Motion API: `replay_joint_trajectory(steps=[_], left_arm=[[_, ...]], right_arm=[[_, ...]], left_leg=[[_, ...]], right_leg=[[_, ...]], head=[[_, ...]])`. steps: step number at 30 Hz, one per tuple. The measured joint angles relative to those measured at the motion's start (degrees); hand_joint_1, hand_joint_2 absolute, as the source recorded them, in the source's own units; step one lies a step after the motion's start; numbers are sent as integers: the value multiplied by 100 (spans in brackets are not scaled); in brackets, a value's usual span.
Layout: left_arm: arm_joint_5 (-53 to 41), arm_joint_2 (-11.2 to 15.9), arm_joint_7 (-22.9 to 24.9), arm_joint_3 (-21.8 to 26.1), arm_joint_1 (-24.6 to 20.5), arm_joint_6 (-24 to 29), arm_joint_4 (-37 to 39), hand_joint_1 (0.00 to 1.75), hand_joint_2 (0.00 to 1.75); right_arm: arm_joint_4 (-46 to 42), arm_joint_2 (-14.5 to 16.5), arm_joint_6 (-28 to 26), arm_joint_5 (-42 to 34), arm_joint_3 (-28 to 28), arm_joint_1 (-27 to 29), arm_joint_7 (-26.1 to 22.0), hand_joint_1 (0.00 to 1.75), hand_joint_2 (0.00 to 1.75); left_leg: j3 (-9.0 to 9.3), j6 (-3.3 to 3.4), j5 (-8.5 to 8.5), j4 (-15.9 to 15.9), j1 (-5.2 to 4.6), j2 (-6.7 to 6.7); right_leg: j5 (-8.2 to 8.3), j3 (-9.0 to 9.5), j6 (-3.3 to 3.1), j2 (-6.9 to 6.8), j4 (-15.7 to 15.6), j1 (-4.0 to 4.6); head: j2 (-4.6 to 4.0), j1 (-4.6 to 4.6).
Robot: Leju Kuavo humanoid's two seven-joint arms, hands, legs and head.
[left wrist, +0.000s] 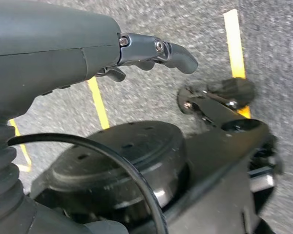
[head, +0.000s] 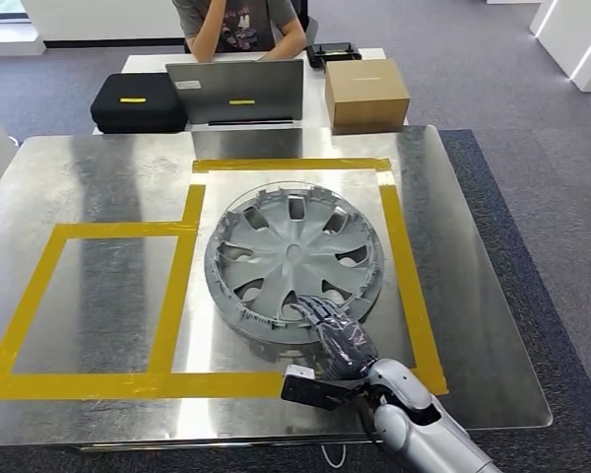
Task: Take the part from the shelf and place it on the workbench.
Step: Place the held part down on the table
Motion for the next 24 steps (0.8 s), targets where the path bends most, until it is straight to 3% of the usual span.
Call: replay_joint_trajectory(steps=[6, 10, 18, 24], left_arm=[[-48, 1, 121, -68, 19, 155, 0, 0, 175], [82, -7, 196, -99, 35, 316, 0, 0, 175], [315, -83, 240, -97, 80, 556, 4, 0, 175], [250, -104, 201, -103, 70, 620, 7, 0, 175]], right_arm=[[-438, -35, -105, -80, 120, 391, -103, 0, 0], [-1149, -271, -369, -314, 116, 998, -232, 0, 0], [-2635, -955, -1854, -799, -38, 2413, -26, 0, 0], [-3303, -1262, -2182, -642, -43, 2738, -36, 0, 0]], left_leg=[[-14, 4, -3, 4, -2, -3], [-24, 14, -16, 5, -8, -15], [-38, 32, -39, 7, -27, -33], [-36, 35, -42, 7, -33, -36]], right_leg=[[-3, 4, 4, -11, 0, -3], [-16, 4, 8, -28, 0, -9], [-43, -2, 23, -39, -2, -28], [-48, 1, 33, -46, -2, -34]], head=[[-1, 0], [0, 1], [1, 1], [-1, 0]])
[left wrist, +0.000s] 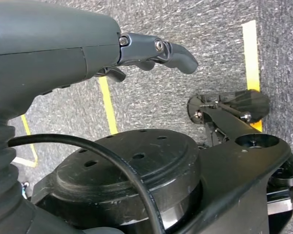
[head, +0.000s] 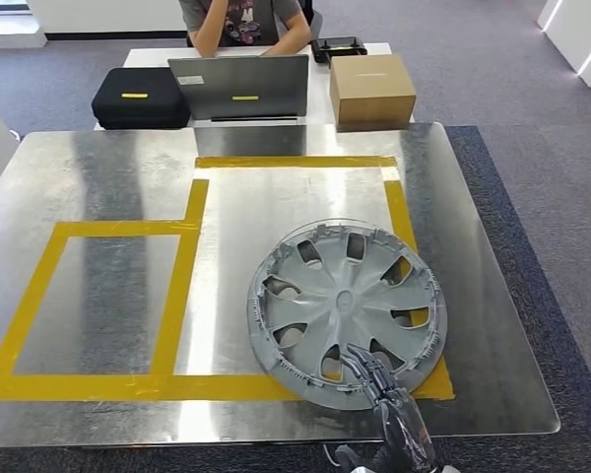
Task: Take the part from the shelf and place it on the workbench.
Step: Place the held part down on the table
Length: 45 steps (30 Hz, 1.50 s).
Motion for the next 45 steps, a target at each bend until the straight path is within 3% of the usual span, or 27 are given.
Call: replay_joint_trajectory(steps=[23, 30, 38, 45], left_arm=[[1, -9, -62, -87, -18, 76, 0, 0, 175], [162, -28, -192, -87, 2, 117, 0, 0, 175], [300, -57, -364, -87, 20, 184, 0, 0, 175], [327, -59, -410, -87, 21, 191, 0, 0, 175]], right_arm=[[-526, -215, -746, 757, 213, -64, 208, 0, 0], [-1450, 24, -948, 1015, -746, 531, -318, 0, 0], [-2053, 850, -953, 311, -2287, 1219, -1052, 0, 0], [-2099, 1194, -953, 170, -2889, 1436, -1191, 0, 0]], left_leg=[[2, 1, 0, 1, -1, 1], [-1, 3, -2, 2, -4, 1], [-1, 5, -4, 2, -4, 1], [0, 5, -4, 2, -5, 1]], right_leg=[[0, 1, 0, 0, 0, -3], [0, -2, 1, -1, 0, -4], [-2, -4, 2, -2, 0, -4], [-2, -4, 2, -1, 0, -4]], head=[[0, -1], [0, -1], [1, 0], [1, 0]])
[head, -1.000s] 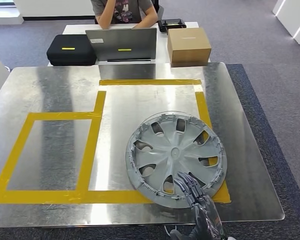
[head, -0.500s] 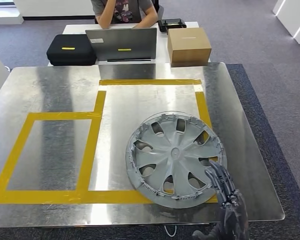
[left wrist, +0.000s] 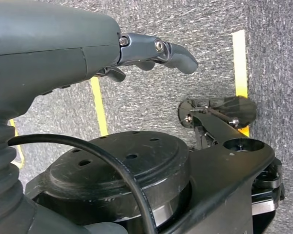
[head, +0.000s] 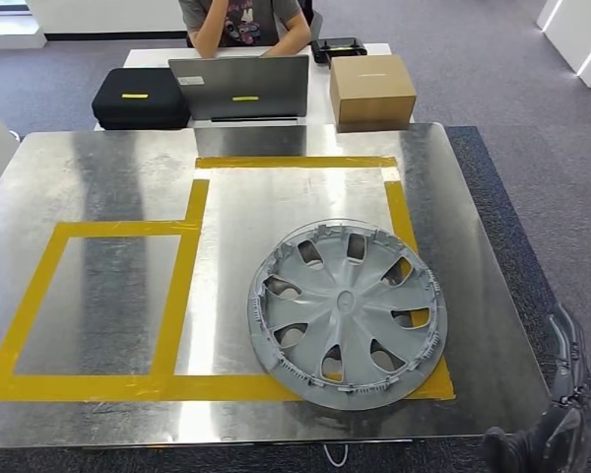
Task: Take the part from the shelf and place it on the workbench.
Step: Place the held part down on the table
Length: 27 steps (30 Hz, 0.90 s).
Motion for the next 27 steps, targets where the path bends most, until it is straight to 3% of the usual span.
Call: replay_joint_trajectory(steps=[9, 13, 18, 23, 27], left_arm=[[3, 0, -8, 0, -1, 0, 0, 0, 175], [60, -1, -83, 0, 0, -2, 0, 0, 0], [219, -19, -214, 0, 8, 5, 0, 0, 0], [342, -50, -283, 0, 22, 57, 2, 0, 0], [413, -57, -381, 0, 58, -6, 2, 0, 0]], right_arm=[[0, 116, 0, -6, -170, 59, -6, 0, 0], [3, 248, 3, -187, -375, 60, 18, 0, 0], [148, 821, 410, -922, -1313, -43, -214, 0, 0], [760, 1726, 1323, -1490, -3239, -667, -669, 0, 0], [1517, 2089, 1588, -1635, -4560, -1196, -634, 0, 0]], left_leg=[[0, 0, 0, 0, 0, 0], [0, 0, -1, 0, 0, 0], [-1, 0, -1, 0, 0, 0], [5, 7, -5, 0, 0, -4], [5, 17, -10, 2, -2, -2]], right_leg=[[0, 0, 0, 0, 0, 0], [-1, -8, 1, 0, 0, 0], [-2, -6, 2, 1, 0, 0], [-9, -32, 8, -8, -1, -1], [-7, 1, 10, -1, -1, -3]], head=[[1, -1], [0, -1], [1, -1], [-1, 1], [0, 0]])
